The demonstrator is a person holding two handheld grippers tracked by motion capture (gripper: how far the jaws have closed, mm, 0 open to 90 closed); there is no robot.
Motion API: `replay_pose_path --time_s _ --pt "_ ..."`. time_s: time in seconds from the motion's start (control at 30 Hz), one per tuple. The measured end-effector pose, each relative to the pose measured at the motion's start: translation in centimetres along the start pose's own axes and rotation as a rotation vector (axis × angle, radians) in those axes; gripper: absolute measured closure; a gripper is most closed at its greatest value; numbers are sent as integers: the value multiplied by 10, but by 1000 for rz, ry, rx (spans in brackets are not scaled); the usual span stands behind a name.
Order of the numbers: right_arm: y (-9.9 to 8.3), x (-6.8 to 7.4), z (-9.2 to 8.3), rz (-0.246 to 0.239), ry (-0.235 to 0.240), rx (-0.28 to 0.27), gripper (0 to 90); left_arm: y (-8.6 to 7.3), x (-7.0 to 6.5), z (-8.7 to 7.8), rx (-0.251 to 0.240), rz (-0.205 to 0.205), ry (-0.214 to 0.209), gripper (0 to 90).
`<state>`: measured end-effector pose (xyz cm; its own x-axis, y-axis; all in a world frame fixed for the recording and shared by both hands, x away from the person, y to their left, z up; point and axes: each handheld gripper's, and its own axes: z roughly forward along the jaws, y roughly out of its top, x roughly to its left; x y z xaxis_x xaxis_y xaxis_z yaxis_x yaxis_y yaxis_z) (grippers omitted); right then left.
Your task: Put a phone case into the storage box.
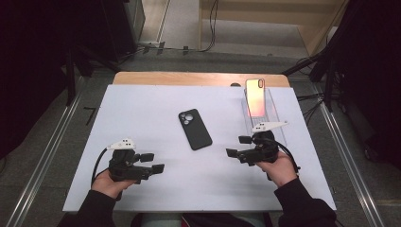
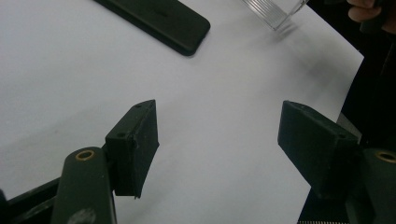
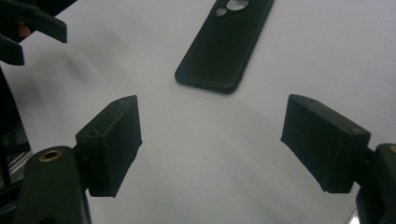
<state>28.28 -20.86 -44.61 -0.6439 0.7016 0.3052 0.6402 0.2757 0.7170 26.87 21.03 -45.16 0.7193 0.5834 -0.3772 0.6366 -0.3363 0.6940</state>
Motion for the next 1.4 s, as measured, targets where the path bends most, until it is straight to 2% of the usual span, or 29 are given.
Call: replay_pose_path --time_s 0.1,0.23,0.53,0.8,0.87,1.0,1.13,1.23,1.4 --pt "5 -1 5 12 -10 -7 176 -1 1 -2 -7 -15 2 296" --pt "10 -2 12 30 -7 -9 166 -1 0 -4 -17 -15 3 296" --pt "22 5 26 18 -30 -22 157 -1 -2 -4 -16 -9 4 296" --pt "33 3 33 51 -62 -42 144 -1 -2 -5 -16 -11 6 296" --pt "36 2 35 55 -62 -42 106 -1 -3 -5 -14 -9 7 296" --pt "40 1 39 71 -64 -50 106 -2 -2 -5 -17 -11 10 296" --pt "45 2 47 66 -95 -45 106 -1 -2 -5 -17 -11 9 295" --pt "50 2 54 88 -103 -31 107 -2 -3 -5 -14 -11 10 296" --pt "56 0 62 107 -115 -49 107 -2 -1 -5 -18 -13 13 296"
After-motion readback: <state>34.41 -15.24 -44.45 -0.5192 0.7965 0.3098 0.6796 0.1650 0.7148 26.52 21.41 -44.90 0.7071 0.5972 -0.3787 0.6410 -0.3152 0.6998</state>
